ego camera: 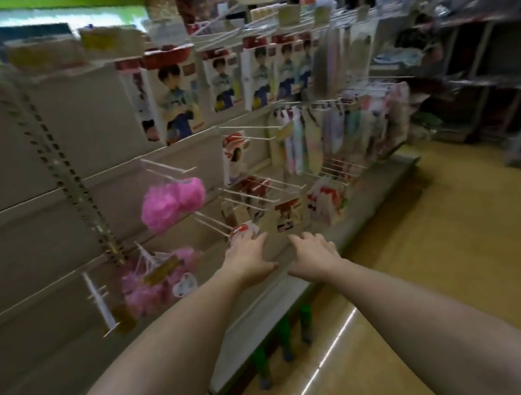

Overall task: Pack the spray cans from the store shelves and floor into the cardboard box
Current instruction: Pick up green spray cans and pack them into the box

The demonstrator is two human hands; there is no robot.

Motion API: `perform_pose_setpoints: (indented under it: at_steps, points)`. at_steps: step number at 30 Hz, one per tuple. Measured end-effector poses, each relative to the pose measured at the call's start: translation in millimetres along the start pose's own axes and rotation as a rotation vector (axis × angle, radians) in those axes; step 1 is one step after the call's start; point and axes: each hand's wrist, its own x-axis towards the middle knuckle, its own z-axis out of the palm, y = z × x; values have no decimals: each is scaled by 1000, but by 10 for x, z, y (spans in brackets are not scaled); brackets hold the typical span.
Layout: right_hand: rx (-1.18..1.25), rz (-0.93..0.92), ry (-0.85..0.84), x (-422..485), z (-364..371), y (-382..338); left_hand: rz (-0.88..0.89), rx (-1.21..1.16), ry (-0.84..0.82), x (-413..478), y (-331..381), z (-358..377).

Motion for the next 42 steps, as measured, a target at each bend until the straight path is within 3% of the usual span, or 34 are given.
perform_pose_setpoints:
  at_steps: [6,14,20,28,33,42]
  points:
    - [50,134,22,90,-158,384,244,-15,-26,474,237,33]
    - [63,310,2,345,78,389,365,-104,-159,989,178,223]
    - [34,409,-78,711,563,402,329,-81,-277,1286,10,581]
    - [65,399,-218,1443,1178,795,185,-52,-407,1927,-177,1239]
    - [106,348,-341,2009,1701,1242,29,-113,-488,2373,-209,1946]
    - [138,278,-590,2873,2856,1996,-140,-20,-570,3084,-485,3382]
